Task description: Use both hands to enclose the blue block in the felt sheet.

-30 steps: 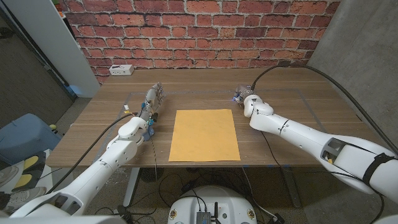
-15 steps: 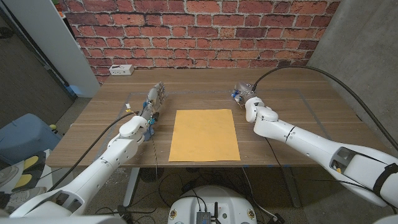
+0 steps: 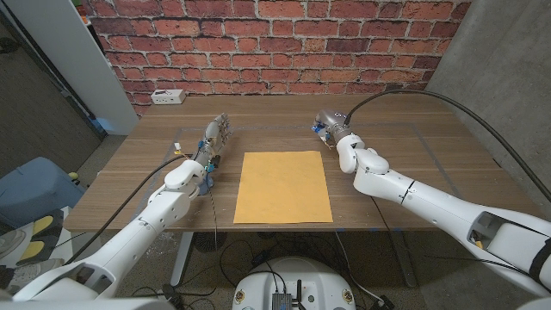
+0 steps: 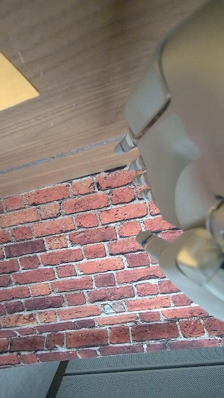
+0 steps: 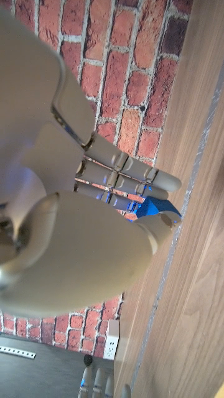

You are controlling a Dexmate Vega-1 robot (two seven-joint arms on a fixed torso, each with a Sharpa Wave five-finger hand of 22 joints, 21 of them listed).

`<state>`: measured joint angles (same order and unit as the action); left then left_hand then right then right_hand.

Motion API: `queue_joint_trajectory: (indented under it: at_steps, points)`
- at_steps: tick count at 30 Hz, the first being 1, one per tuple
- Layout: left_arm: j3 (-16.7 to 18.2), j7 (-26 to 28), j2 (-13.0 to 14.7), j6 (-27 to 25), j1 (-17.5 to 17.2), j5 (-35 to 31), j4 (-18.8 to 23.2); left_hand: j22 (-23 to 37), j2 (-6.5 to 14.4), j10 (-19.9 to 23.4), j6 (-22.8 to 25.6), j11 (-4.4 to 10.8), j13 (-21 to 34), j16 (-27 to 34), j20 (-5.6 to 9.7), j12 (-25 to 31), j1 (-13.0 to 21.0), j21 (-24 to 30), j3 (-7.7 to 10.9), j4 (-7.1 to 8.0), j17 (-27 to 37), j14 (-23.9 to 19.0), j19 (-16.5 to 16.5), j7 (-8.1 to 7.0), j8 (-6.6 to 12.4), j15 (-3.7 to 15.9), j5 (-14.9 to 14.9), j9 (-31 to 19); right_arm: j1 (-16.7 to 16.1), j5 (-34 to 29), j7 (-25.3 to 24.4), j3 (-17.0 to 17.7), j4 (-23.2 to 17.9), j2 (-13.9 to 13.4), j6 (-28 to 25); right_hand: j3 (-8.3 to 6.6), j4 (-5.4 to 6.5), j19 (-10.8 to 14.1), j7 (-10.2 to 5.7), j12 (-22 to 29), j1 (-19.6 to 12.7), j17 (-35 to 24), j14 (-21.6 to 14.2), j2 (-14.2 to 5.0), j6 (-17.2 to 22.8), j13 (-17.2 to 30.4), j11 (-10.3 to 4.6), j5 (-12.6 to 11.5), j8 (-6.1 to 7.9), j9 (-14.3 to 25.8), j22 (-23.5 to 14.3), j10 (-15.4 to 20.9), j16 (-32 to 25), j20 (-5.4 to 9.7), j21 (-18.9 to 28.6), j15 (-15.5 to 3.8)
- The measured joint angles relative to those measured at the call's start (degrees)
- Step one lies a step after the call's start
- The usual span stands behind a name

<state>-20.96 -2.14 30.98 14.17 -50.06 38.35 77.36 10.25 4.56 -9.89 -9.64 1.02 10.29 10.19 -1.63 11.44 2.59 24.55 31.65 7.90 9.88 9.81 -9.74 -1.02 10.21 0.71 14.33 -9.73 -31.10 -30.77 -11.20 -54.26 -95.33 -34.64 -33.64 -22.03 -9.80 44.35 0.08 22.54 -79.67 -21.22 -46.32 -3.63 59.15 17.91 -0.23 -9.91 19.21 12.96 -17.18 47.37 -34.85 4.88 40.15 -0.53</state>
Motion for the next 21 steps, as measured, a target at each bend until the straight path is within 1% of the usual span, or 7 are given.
queue_joint_trajectory:
  at_steps: [3,5,11,14,17,18,21]
  points:
    - [0.0,-0.3,0.2,0.0,-0.1,0.1,0.2,0.0,0.0,0.0,0.0,0.0,0.0,0.0,0.0,0.0,0.0,0.0,0.0,0.0,0.0,0.0,0.0,0.0,0.0,0.0,0.0,0.0,-0.6,-0.9,0.7,0.1,-1.2,-0.3,0.5,0.0,0.0,-0.3,0.0,0.0,0.0,0.0,-0.1,0.0,0.0,0.3,-0.02,0.0,0.0,0.0,0.0,0.0,0.1,-0.08,0.4,-0.07]
    - [0.0,-0.5,0.3,0.0,-0.2,0.1,0.4,0.0,0.0,0.0,0.0,0.0,0.0,0.0,0.0,0.0,0.0,0.0,0.0,0.0,0.0,0.0,0.0,0.0,0.0,0.0,0.0,0.0,-1.0,-1.3,0.9,0.3,-2.1,-0.5,0.6,0.24,0.21,-0.3,0.0,-0.1,0.0,0.0,-0.4,0.0,0.0,0.3,-0.21,0.1,0.0,0.0,0.0,0.2,0.2,-0.08,0.7,0.21]
    - [0.1,-1.1,1.0,0.0,-0.6,0.3,1.1,0.0,0.0,0.0,0.0,0.0,0.0,0.0,0.0,0.0,0.0,-0.4,0.0,0.0,0.0,0.3,0.0,0.0,0.0,-0.32,0.0,0.0,-2.3,-3.6,2.4,0.6,-4.3,-0.9,1.1,0.28,0.18,-0.3,0.0,0.1,-0.2,0.0,-0.5,0.18,0.0,0.4,-0.31,0.2,0.0,0.0,-0.3,0.3,0.3,-0.08,1.3,0.11]
    - [0.1,-1.4,1.3,0.0,-0.7,0.4,1.4,0.0,0.0,0.0,0.0,0.0,0.0,0.0,0.0,0.0,0.0,-0.4,0.0,0.0,0.0,0.0,0.0,0.0,0.0,-0.62,0.0,0.0,-2.9,-4.5,3.0,0.7,-5.3,-1.0,1.1,0.29,0.18,-0.6,0.01,0.4,-0.3,0.0,-0.5,0.31,0.0,0.4,-0.31,0.2,0.0,0.2,-0.3,0.3,0.6,-0.39,1.7,0.11]
    - [0.2,-2.0,1.7,0.0,-0.9,0.5,1.7,0.0,0.0,0.0,0.0,0.0,0.0,0.0,0.0,0.0,0.0,-0.4,0.0,0.0,0.0,0.0,0.0,0.0,0.0,-0.62,0.0,0.0,-3.8,-5.5,3.6,0.9,-6.7,-1.1,1.0,0.29,0.18,-0.7,0.01,0.4,-0.4,0.0,-0.5,0.38,0.0,0.4,-0.31,0.2,0.0,0.2,-0.3,0.3,0.6,-0.28,2.0,0.1]
    - [0.2,-2.0,1.8,0.0,-1.0,0.5,1.8,0.0,0.0,0.0,0.0,0.0,0.0,0.0,0.0,0.0,0.0,-0.4,0.0,0.0,0.0,0.0,0.0,0.0,0.0,-0.62,0.0,0.0,-4.0,-5.8,3.7,0.9,-7.0,-1.2,1.0,0.29,0.18,-0.9,0.01,0.4,-0.4,0.0,-1.0,0.38,0.0,0.4,-0.31,0.2,0.0,0.2,-0.3,0.3,0.7,-0.1,2.1,0.26]
    - [0.3,-2.4,2.1,0.0,-1.2,0.6,2.0,0.0,0.0,0.0,0.0,0.0,0.0,0.0,0.0,0.0,0.0,-0.4,0.0,0.0,0.0,0.0,0.0,0.0,0.0,-0.62,0.0,0.0,-4.6,-6.7,4.4,1.0,-8.1,-1.3,0.9,0.39,0.26,-1.0,0.01,0.4,-0.4,0.0,-1.1,0.38,0.0,0.5,-0.31,0.3,0.0,0.2,-0.3,0.3,0.9,-0.18,2.4,0.29]
